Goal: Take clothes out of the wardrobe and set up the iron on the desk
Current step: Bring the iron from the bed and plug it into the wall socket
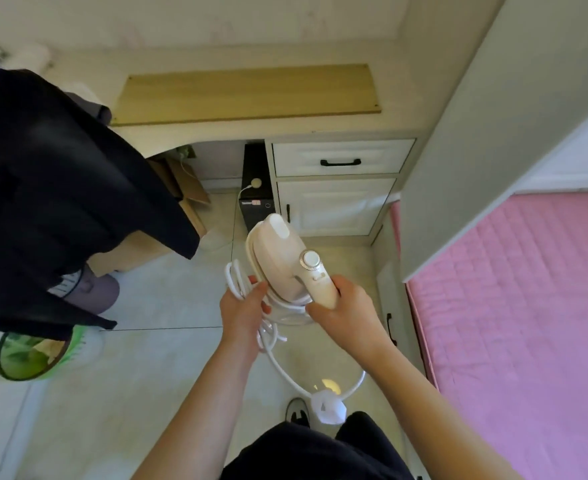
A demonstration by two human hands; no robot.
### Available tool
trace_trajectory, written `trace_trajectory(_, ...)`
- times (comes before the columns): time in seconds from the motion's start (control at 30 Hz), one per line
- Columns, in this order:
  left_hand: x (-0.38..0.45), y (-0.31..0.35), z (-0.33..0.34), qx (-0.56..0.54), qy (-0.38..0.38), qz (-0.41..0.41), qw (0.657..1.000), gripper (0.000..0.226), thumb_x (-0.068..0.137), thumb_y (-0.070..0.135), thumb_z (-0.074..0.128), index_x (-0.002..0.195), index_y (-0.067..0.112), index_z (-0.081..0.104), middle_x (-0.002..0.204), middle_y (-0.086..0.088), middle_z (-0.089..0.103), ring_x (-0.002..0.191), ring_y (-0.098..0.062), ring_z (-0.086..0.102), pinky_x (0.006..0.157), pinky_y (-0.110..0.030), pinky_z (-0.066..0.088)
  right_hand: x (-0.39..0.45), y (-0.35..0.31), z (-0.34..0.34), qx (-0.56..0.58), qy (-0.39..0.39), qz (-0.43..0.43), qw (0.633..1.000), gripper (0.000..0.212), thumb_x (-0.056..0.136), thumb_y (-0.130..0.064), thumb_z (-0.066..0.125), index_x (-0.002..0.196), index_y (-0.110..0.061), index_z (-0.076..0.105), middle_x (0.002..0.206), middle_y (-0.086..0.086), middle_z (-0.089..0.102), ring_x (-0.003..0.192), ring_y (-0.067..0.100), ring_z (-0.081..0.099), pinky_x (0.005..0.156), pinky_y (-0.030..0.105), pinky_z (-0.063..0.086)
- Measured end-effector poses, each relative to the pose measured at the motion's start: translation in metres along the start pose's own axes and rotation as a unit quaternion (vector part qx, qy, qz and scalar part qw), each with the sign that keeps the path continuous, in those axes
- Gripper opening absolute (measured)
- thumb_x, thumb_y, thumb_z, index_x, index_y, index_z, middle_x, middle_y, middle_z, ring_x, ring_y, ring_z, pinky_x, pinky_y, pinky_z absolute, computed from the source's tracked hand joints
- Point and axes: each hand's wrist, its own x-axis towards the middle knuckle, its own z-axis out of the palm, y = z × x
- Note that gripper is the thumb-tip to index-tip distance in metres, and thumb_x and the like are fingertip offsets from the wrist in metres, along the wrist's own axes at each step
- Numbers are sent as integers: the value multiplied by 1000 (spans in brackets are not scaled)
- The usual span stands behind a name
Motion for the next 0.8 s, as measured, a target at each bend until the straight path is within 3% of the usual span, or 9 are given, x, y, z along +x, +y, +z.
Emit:
trace_trajectory(0.37,71,74,30,-27,48,34,998,13,87,14,64,100,13,66,66,-6,57,56,-15,54,54,-25,44,99,-59,-6,43,-35,-18,998,19,75,-13,64,93,-12,58,73,-3,55,61,13,48,55,26,39)
trace_trajectory(0.53,107,121,63,-35,75,73,994,4,89,13,62,92,15,63,71,-6,60,61,-16,57,54,-25,44,166,-88,-30,72,-56,-31,995,14,75,-13,62,88,-14,55,74,-1,55,63,15,50,56,29,41)
trace_trajectory(0.67,137,162,90,-13,100,127,987,10,90,11,62,83,18,59,73,-5,59,61,-17,57,54,-24,44,218,-112,-53,85,-55,-40,994,13,76,-16,63,86,-14,56,74,-1,57,67,18,53,60,33,43)
trace_trajectory(0.8,168,197,112,-2,117,159,980,5,90,10,61,91,15,62,75,-3,62,63,-15,59,56,-23,45,261,-130,-68,102,-53,-38,993,15,76,-19,65,87,-20,55,79,-4,58,71,17,56,62,33,47)
